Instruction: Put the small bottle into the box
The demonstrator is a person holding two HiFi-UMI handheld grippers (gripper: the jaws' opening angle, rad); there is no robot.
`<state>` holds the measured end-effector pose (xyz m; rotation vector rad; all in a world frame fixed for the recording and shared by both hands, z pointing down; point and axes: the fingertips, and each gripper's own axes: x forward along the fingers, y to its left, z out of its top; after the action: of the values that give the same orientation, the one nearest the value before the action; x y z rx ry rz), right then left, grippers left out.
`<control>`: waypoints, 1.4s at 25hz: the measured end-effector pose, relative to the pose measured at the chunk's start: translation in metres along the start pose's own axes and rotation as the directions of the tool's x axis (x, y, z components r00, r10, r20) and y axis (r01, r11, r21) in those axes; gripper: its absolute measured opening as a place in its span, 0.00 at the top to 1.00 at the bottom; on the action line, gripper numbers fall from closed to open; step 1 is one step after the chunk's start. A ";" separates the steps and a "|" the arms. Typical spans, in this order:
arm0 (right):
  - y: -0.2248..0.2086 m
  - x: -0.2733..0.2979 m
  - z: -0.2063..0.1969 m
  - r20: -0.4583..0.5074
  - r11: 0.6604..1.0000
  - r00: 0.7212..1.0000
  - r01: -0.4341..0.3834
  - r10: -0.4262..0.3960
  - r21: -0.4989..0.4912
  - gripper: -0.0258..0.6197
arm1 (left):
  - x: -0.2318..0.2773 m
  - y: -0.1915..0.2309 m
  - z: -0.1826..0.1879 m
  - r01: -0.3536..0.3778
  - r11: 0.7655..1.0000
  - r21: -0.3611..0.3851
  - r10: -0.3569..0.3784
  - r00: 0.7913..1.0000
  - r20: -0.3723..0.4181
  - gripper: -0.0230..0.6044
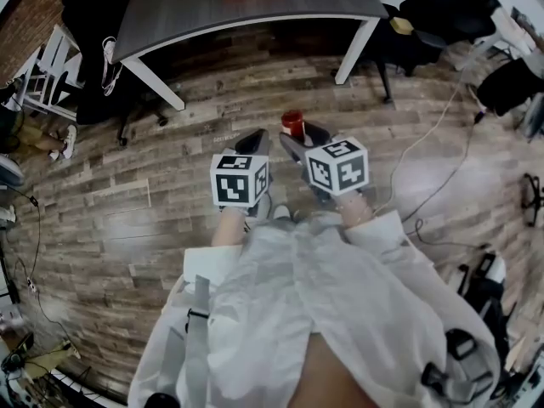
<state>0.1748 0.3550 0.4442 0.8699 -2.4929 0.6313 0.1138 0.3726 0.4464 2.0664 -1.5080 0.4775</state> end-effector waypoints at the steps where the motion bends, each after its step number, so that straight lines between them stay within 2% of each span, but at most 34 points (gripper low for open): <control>1: 0.000 0.002 -0.002 -0.008 1.000 1.000 0.009 -0.009 -0.003 0.64 | 0.001 0.001 -0.002 0.007 1.000 -0.003 -0.007 1.000 -0.006 0.96; 10: -0.018 0.009 -0.013 -0.052 0.997 0.996 0.074 -0.074 0.017 0.64 | 0.013 0.011 -0.018 0.022 1.000 -0.013 -0.023 0.998 -0.056 0.96; 17: -0.032 0.035 0.008 -0.057 0.998 0.996 0.065 -0.066 -0.027 0.64 | 0.030 0.033 -0.006 -0.002 1.000 0.012 0.003 0.997 -0.082 0.96; 20: -0.045 0.054 0.025 -0.057 0.998 0.997 0.053 -0.055 -0.024 0.64 | 0.039 0.051 0.003 -0.026 1.000 0.000 0.026 0.996 -0.089 0.96; 24: -0.061 0.083 0.049 -0.056 1.000 0.998 0.023 -0.024 -0.018 0.64 | 0.062 0.078 0.026 -0.057 0.998 -0.009 0.056 0.994 -0.091 0.96; 30: -0.081 0.127 0.103 -0.036 0.998 0.998 -0.061 0.060 -0.029 0.64 | 0.098 0.109 0.086 -0.090 0.996 -0.002 0.090 0.994 -0.058 0.96; 35: -0.104 0.154 0.136 -0.050 0.994 0.995 -0.092 0.089 -0.062 0.64 | 0.132 0.127 0.126 -0.108 0.994 -0.023 0.107 0.994 -0.037 0.96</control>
<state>0.1008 0.1365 0.4438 0.7138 -2.5073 0.5911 0.0313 0.1664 0.4478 1.9548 -1.6013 0.5312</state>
